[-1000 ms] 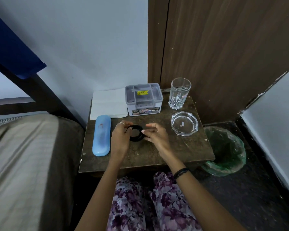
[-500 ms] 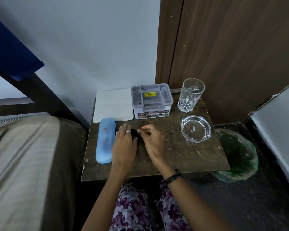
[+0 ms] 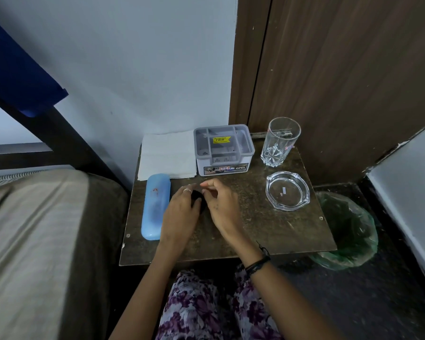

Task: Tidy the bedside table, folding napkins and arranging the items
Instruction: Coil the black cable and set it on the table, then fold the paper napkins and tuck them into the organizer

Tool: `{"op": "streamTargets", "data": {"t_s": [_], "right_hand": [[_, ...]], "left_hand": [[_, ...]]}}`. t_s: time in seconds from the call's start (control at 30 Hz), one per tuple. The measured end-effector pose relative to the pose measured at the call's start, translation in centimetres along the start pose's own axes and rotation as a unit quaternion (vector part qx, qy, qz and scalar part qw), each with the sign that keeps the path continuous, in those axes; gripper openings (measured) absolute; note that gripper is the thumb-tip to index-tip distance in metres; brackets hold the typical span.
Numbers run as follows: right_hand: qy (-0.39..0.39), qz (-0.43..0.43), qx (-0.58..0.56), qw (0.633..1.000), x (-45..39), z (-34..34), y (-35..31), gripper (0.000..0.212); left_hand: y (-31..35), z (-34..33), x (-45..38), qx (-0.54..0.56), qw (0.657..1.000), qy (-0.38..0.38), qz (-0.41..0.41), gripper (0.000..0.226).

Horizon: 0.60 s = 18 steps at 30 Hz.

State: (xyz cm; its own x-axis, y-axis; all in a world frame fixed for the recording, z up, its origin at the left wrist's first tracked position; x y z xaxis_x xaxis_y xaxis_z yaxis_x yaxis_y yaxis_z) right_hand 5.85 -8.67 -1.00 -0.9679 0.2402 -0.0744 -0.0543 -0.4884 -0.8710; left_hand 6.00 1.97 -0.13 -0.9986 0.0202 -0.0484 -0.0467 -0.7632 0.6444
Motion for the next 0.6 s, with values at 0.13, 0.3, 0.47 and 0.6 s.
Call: {"op": "streamTargets", "data": {"t_s": [0.13,0.3,0.47,0.6], "right_hand": [[-0.011,0.021,0.025,0.999,-1.3,-0.6,-2.5,0.021],[-0.074,0.078,0.139,0.984,-3.4,-2.9,-5.7,0.026],[-0.117,0.041,0.235,0.964,-6.8,-5.2,-7.4,0.032],[-0.155,-0.008,0.296,0.942,-8.9,-6.8,-7.4,0.052]], "left_hand": [[0.1,1.3,-1.9,0.055,0.998,0.024,0.022,0.027],[-0.8,3.7,-5.0,0.058,0.996,0.065,0.014,0.027],[-2.4,4.9,-9.0,0.058,0.993,0.068,0.072,0.028],[-3.7,5.0,-11.2,0.021,0.990,0.056,0.129,0.032]]}}
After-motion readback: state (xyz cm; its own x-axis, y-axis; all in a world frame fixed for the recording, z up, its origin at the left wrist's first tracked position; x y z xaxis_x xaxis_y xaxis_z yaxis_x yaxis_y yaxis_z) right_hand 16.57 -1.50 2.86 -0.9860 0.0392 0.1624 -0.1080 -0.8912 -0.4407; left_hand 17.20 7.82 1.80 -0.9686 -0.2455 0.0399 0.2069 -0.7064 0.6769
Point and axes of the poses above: each hand's wrist, its own x-axis away from the middle knuckle, its own z-axis out of the back of the hand, y = z × x, the point moved 2 cm from there along -x, towards the middle knuckle, and after that the axes turned 4 degrees about y, right-handed, at the moved point
